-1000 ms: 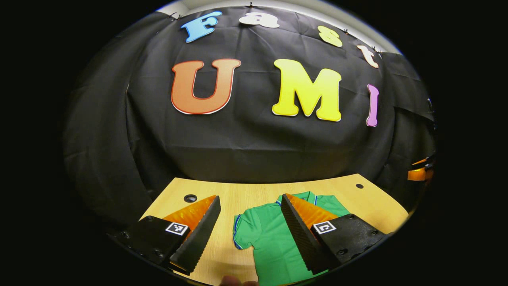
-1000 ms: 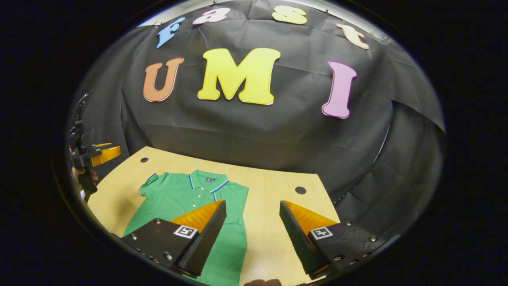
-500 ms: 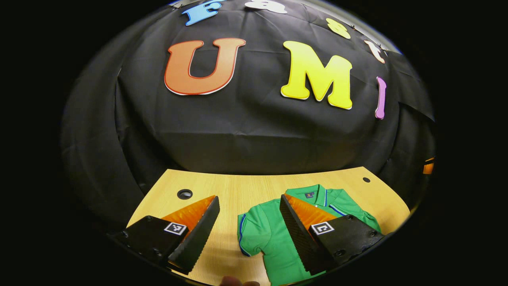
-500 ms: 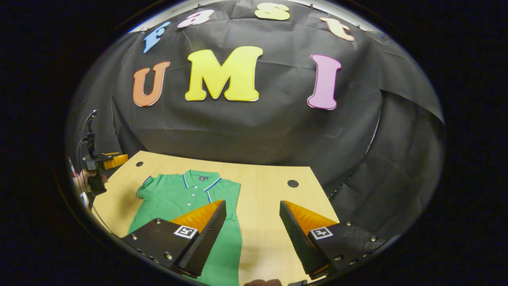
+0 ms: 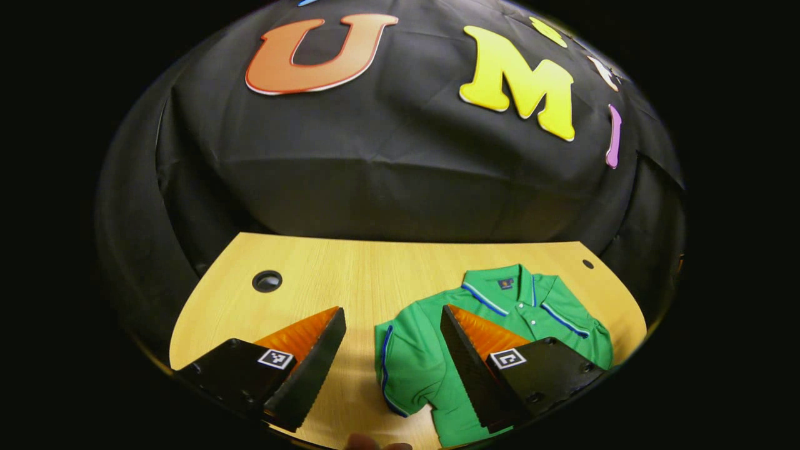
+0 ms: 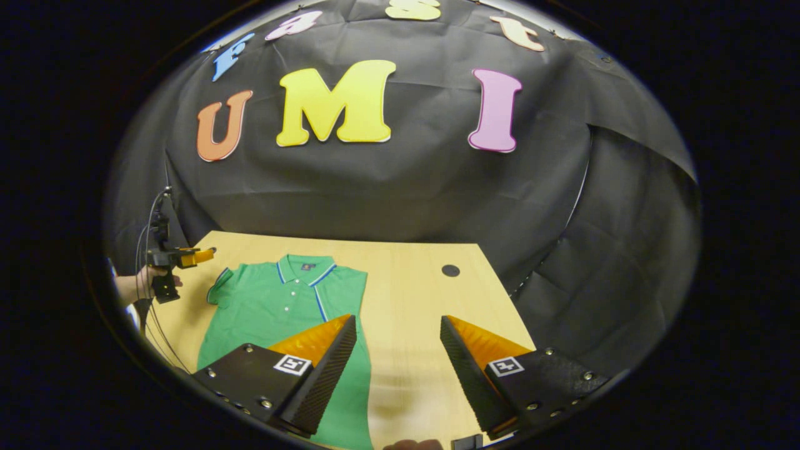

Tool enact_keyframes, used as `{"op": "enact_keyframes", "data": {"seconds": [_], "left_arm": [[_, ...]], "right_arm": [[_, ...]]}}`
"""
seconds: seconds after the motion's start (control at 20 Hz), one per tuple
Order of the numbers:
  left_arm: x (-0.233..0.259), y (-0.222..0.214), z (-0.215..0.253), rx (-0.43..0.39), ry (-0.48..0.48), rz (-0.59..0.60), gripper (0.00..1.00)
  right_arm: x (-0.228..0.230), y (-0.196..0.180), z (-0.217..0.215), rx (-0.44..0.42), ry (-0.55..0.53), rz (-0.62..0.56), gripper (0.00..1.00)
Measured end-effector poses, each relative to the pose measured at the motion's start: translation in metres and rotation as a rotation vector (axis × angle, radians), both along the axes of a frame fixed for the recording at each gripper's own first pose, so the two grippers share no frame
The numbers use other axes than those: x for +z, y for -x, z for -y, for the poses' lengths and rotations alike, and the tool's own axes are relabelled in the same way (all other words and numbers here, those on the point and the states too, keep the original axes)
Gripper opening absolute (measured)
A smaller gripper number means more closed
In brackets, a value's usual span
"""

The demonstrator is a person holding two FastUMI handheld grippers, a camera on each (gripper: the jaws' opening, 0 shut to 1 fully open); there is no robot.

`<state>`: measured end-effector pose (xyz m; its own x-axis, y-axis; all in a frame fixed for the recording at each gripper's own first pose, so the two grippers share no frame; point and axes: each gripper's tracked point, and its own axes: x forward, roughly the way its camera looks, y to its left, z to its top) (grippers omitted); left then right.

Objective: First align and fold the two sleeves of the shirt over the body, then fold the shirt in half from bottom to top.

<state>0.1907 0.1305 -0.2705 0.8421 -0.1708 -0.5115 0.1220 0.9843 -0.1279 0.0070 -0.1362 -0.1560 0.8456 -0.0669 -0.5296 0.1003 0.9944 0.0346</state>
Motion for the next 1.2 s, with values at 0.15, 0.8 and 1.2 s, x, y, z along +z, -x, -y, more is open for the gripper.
{"op": "enact_keyframes", "data": {"seconds": [0.15,0.8,1.2], "left_arm": [[-0.024,-0.003,-0.001,0.005,-0.004,-0.049,0.98],[-0.082,-0.007,0.007,0.011,-0.014,-0.173,0.91],[-0.091,-0.006,-0.001,0.028,-0.073,-0.2,0.55]], "right_arm": [[-0.015,0.011,0.007,-0.026,-0.01,-0.034,0.88],[-0.045,0.025,0.013,-0.07,-0.056,-0.104,0.88],[-0.055,0.026,0.008,-0.082,-0.084,-0.117,0.89]]}}
